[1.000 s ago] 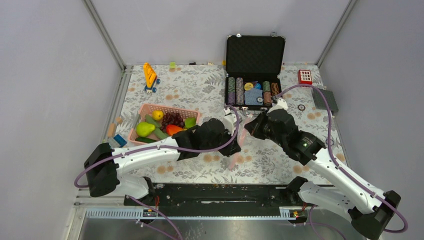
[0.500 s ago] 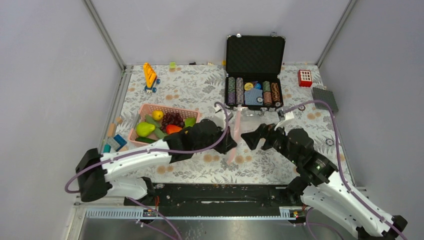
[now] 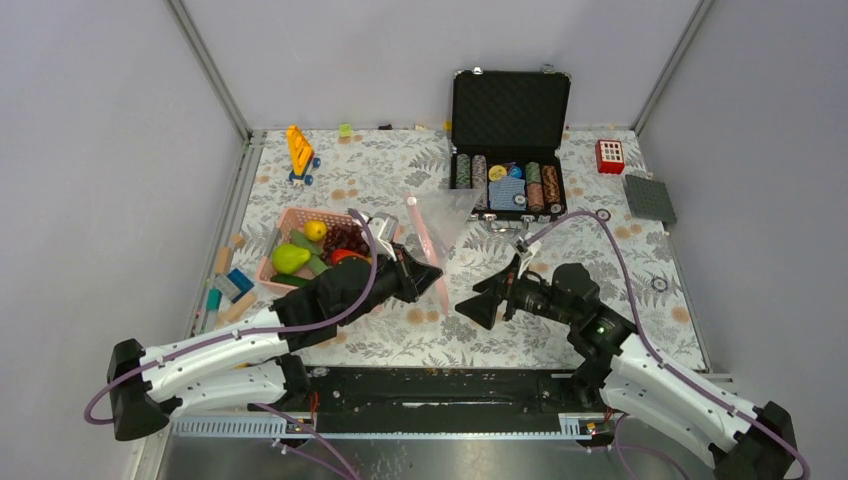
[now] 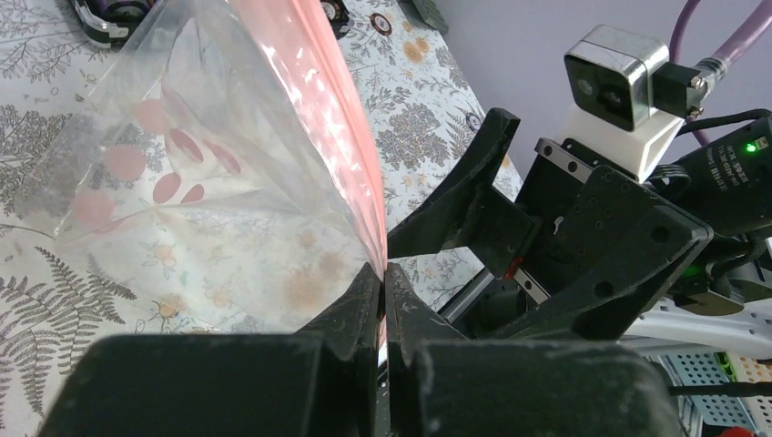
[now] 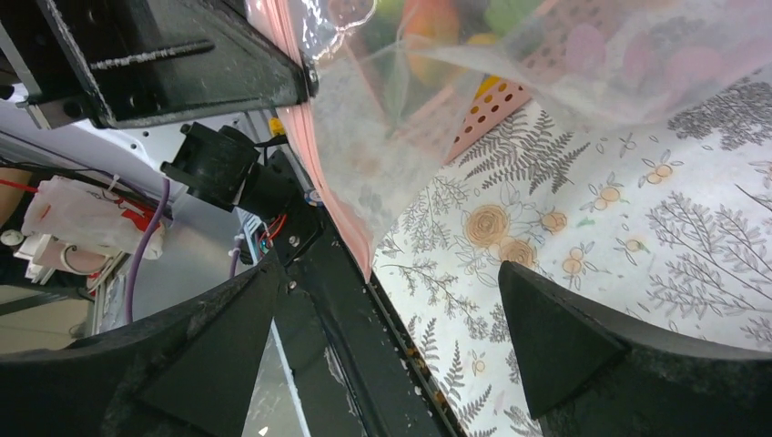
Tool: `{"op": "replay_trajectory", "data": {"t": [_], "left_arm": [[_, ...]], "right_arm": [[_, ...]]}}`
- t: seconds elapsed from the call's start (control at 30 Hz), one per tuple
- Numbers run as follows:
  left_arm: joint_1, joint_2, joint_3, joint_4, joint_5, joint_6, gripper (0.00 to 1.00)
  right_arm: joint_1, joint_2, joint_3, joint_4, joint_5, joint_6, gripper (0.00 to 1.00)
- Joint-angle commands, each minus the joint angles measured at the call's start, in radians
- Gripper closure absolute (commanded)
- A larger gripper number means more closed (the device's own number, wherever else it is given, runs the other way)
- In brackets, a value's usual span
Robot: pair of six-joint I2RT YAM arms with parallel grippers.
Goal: Place the food in the zip-top bag and seal the zipper
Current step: Open the zipper of the food storage bag at the center of the board.
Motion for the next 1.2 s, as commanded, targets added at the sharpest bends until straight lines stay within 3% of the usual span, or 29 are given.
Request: {"op": "replay_trajectory", "data": {"t": [0.0, 0.2, 0.63, 0.9, 1.17], "left_arm": [[0.003, -0.012, -0.015, 0.085, -0.046, -0.051, 1.00], [0.004, -0.005, -0.032, 0.120, -0.057, -0.073, 1.00], [0.004, -0.004, -0.034, 0.136, -0.050, -0.071, 1.00], [0.004, 0.003, -0.030, 0.103, -0.068, -0.075, 1.00], [0.003, 0.003, -0.029, 0.102, -0.083, -0.083, 1.00]], "right_arm": [[0.009, 0.079, 0.032, 0.163, -0.055, 0.001, 0.00], [0.009, 0.126, 0.053, 0.091, 0.017, -0.051, 0.00], [0.009, 0.195, 0.028, 0.141, 0.070, -0.041, 0.00], [0.009, 0.138, 0.016, 0.110, 0.136, -0.076, 0.00], [0.011, 0.210, 0.025, 0.175, 0.031, -0.066, 0.02]]}}
